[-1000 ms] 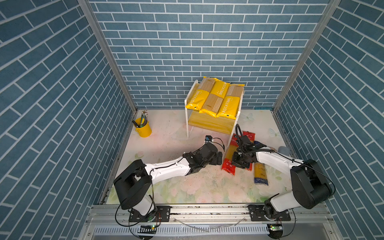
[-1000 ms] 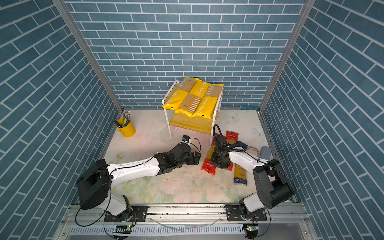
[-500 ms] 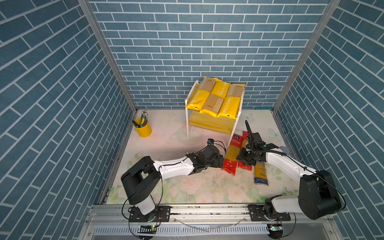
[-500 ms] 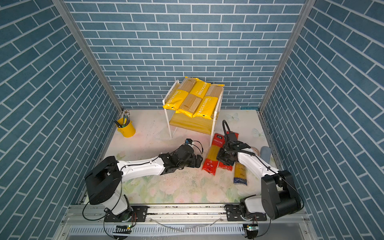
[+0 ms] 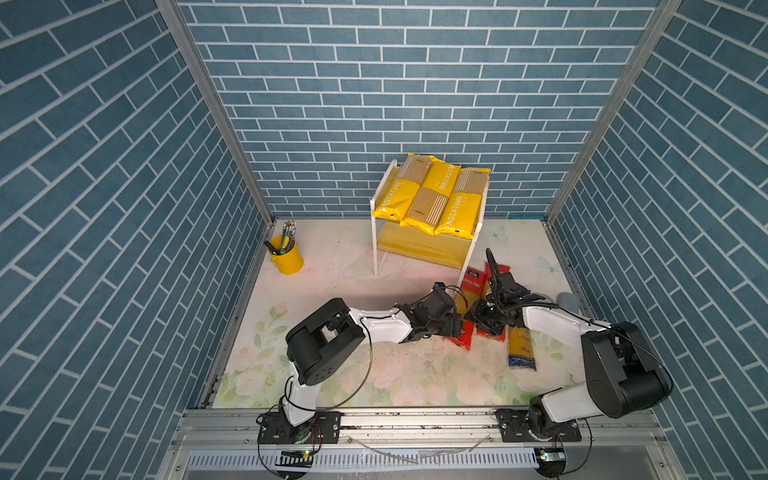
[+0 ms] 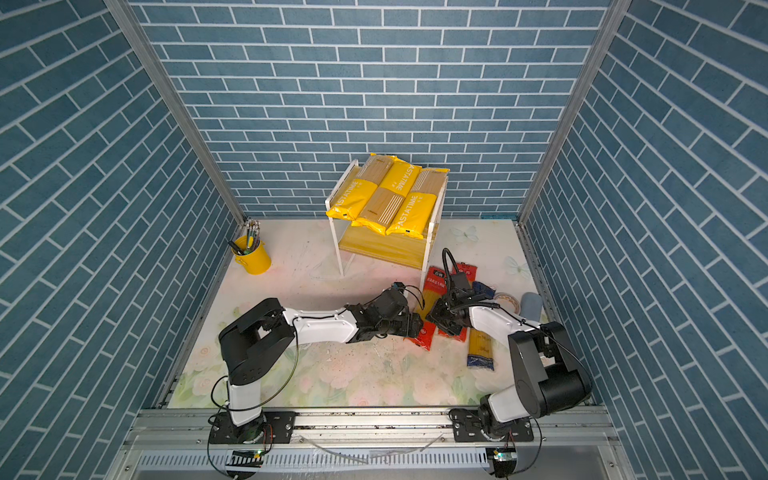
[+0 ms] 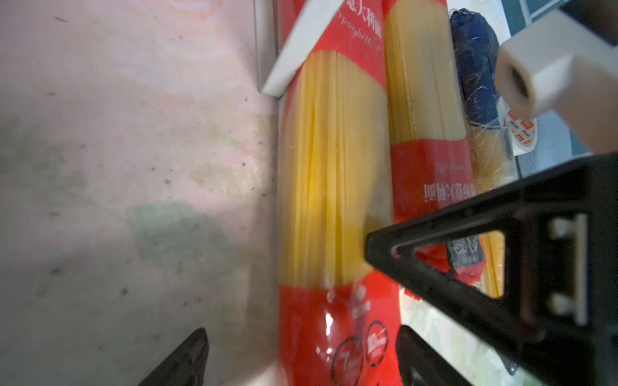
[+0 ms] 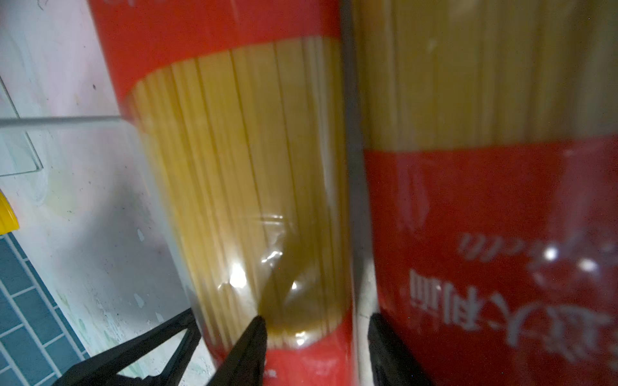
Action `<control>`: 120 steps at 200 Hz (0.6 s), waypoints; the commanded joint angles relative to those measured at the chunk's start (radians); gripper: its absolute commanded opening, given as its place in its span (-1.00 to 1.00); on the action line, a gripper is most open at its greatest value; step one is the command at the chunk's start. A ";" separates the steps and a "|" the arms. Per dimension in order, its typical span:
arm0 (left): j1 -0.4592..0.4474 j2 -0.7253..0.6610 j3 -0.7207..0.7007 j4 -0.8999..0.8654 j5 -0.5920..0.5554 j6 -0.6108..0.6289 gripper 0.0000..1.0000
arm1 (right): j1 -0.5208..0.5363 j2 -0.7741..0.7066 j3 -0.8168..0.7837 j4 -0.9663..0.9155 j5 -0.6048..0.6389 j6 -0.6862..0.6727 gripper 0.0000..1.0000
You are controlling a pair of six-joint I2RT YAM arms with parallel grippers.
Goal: Arrange pasta packages on shelves
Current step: Pick up the pasta bag from the center of the table.
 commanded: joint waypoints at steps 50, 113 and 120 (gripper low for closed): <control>-0.024 0.093 0.090 0.027 0.084 -0.012 0.67 | -0.021 0.006 -0.150 0.405 -0.176 0.054 -0.10; -0.033 0.072 0.077 0.034 0.062 -0.010 0.67 | -0.035 0.016 -0.183 0.529 -0.231 0.065 -0.27; -0.034 0.071 0.077 0.032 0.060 -0.010 0.67 | -0.035 0.040 -0.188 0.549 -0.234 0.072 -0.29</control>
